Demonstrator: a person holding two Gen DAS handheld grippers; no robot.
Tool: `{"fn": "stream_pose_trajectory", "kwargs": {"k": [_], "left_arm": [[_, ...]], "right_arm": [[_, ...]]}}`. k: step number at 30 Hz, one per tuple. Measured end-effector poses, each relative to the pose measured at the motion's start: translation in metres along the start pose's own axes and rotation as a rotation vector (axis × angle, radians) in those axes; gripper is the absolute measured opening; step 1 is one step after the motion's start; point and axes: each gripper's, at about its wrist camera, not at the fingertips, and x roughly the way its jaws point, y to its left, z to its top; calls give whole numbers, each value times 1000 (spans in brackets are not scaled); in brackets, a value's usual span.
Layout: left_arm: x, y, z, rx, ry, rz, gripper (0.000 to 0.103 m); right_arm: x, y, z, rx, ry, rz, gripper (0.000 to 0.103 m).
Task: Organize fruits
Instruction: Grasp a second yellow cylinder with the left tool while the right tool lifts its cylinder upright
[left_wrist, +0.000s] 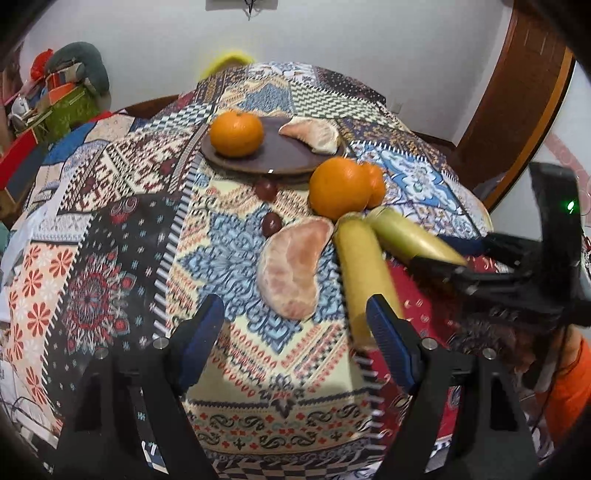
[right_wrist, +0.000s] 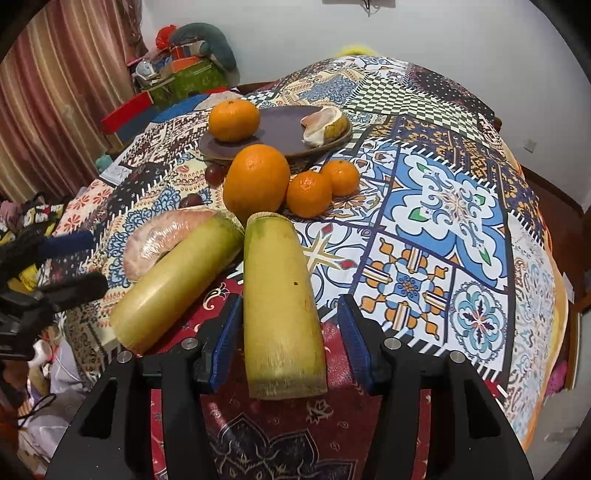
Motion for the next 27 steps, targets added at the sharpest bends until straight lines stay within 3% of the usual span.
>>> {"fn": "stream_pose_trajectory", "kwargs": {"k": [2,12,21,27], "left_arm": [[3,-7,4,14,-1,3,79],[40,-38,16,68,61,-7,65],[72,-47,27,63,126,-39,41],[79,-47,31,48,115,-46,38]], "right_arm": [[-3,0,-2,8,-5,22,39],[-25,-8,-19,25,-10,7,37],[-16,-15,-4,38,-14,49,38],[-4,-14,2,15,5,53,37]]}}
